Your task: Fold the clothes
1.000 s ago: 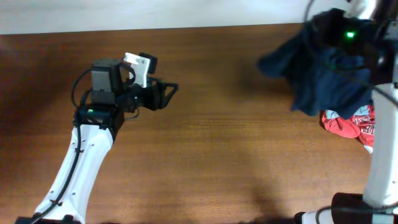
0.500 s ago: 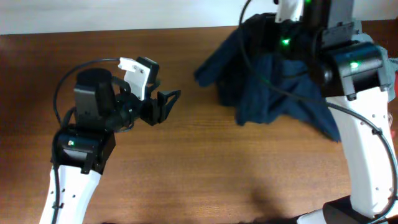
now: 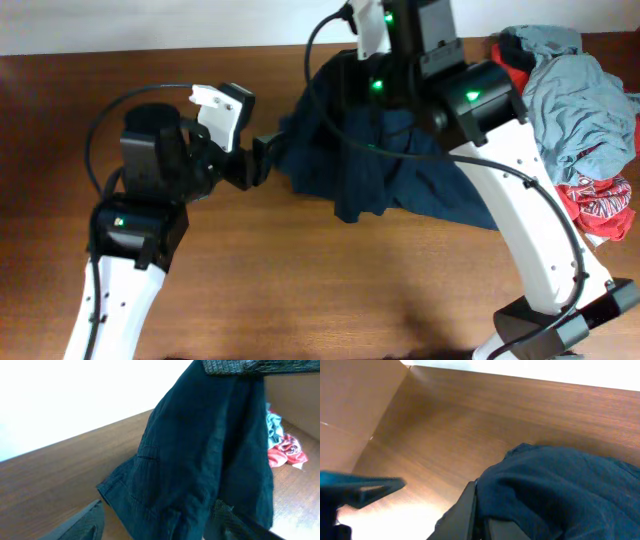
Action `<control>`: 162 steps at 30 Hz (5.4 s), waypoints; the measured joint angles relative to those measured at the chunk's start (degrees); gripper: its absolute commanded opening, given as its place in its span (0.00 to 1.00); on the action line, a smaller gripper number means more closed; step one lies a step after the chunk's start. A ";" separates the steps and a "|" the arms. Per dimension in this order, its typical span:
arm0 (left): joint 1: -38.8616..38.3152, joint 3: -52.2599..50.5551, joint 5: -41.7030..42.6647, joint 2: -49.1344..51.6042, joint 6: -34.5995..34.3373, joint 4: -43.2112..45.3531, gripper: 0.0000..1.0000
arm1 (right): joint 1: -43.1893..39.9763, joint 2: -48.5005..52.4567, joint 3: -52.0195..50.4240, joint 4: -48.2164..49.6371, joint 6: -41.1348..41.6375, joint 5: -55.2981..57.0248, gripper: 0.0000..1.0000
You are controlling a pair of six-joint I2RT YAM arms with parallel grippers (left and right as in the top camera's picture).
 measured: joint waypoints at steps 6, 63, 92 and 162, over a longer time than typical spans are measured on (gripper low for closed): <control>-1.55 0.00 -0.61 3.23 2.12 0.00 0.77 | 0.59 0.00 0.00 0.59 -0.04 0.00 0.04; -5.68 -0.02 -15.26 9.14 1.53 13.38 0.01 | 0.63 -0.07 -25.86 -6.58 -9.33 4.85 0.62; -5.68 -0.02 -21.35 9.14 0.70 13.77 0.01 | -9.60 -0.07 -51.12 17.62 -27.36 -2.95 0.69; -5.95 2.69 -16.41 -24.35 -12.04 -0.13 0.01 | -14.27 -16.15 29.22 -42.84 -19.80 5.14 0.04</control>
